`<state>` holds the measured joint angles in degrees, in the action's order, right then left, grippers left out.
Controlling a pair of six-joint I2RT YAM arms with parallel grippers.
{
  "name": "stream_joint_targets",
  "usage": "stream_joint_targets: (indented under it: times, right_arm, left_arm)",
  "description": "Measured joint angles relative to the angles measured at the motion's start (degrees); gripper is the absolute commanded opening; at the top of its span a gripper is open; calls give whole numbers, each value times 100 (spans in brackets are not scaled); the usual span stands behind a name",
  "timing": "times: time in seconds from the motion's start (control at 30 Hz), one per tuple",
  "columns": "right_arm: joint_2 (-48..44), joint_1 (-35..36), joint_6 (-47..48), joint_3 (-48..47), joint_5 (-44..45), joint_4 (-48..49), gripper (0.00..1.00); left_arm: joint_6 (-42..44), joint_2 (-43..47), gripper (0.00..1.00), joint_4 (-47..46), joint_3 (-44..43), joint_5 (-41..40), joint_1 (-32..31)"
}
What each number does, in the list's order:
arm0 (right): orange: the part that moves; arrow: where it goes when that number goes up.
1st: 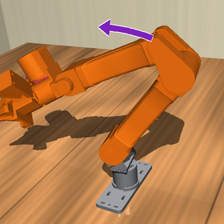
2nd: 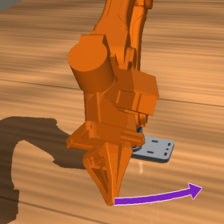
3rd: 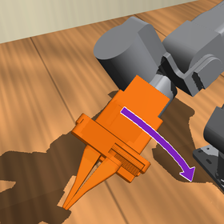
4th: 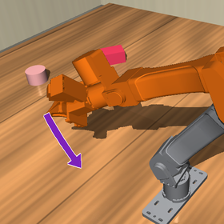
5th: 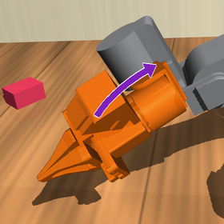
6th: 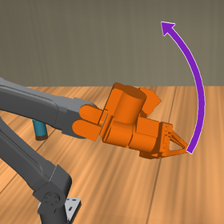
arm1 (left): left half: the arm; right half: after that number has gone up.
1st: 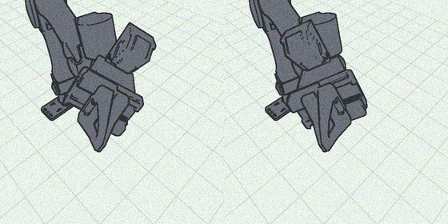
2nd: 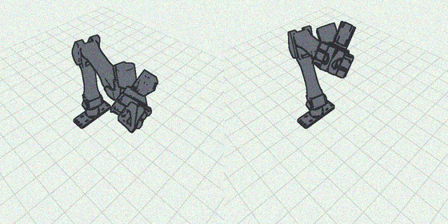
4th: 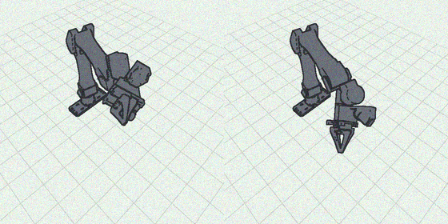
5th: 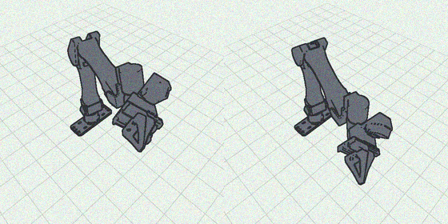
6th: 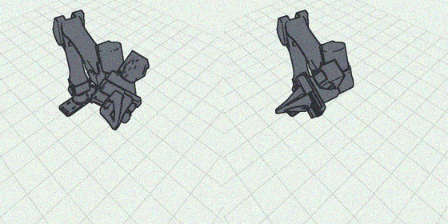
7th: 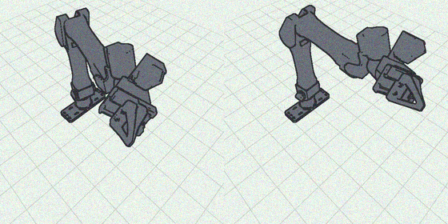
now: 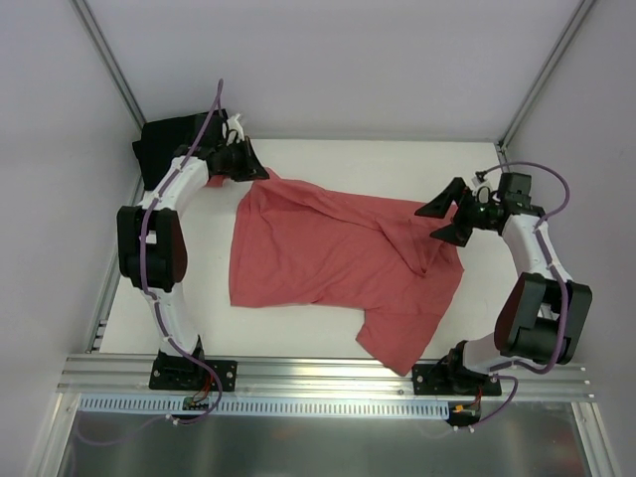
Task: Fold and stack the t-shirts
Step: Fold the flattened tshirt in 1/3 of the way
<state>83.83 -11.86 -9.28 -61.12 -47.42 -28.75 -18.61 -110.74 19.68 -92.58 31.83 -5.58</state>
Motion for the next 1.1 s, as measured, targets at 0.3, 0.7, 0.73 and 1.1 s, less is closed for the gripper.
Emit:
stream_joint_targets:
  times: [0.3, 0.7, 0.73, 1.1]
  right_arm:
    - [-7, 0, -511, -323, -44, 181, 100]
    - [72, 26, -1012, -481, -103, 313, 99]
    - [98, 42, -1021, -505, -103, 317, 99]
    - [284, 162, -1038, -529, -105, 293, 100]
  left_arm:
    - [149, 190, 0, -291, 741, -103, 0]
    - [977, 870, 0, -201, 1534, -584, -9]
    - [1051, 949, 0, -192, 1563, -623, -9]
    - [1228, 1462, 0, -1034, 2404, -879, -50]
